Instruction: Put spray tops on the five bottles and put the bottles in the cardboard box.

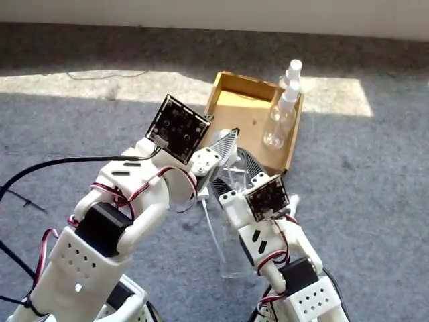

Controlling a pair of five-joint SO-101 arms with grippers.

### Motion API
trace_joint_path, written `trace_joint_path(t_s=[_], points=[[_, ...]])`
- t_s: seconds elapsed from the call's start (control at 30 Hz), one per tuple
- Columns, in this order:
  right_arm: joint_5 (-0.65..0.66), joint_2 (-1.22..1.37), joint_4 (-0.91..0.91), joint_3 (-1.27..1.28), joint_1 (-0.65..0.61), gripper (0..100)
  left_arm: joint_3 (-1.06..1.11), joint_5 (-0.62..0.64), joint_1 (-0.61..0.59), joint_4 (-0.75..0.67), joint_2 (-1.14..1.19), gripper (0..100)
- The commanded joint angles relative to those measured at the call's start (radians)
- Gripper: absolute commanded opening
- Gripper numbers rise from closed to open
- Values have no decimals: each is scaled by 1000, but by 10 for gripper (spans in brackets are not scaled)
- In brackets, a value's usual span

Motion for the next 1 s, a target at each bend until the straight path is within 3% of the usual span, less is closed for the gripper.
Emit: trace_joint_path(t_s=[0.0, 0.3, 0.4, 0.6, 0.77, 0.97], points=[[51, -16, -2, -16, 8, 5, -31, -8, 30, 2, 2, 154], [44, -16, -8, -24, 10, 5, -232, -8, 15, 117, 2, 154], [-51, -16, -8, -25, 19, 5, -303, -8, 12, 172, 2, 154], [-236, -7, -16, -82, 229, 5, -386, -8, -140, 258, 2, 155], [-270, -5, -16, -142, 248, 5, -323, -3, -239, 265, 2, 158], [-285, 150, -21, -262, 248, 5, -64, -3, -214, 258, 2, 172]])
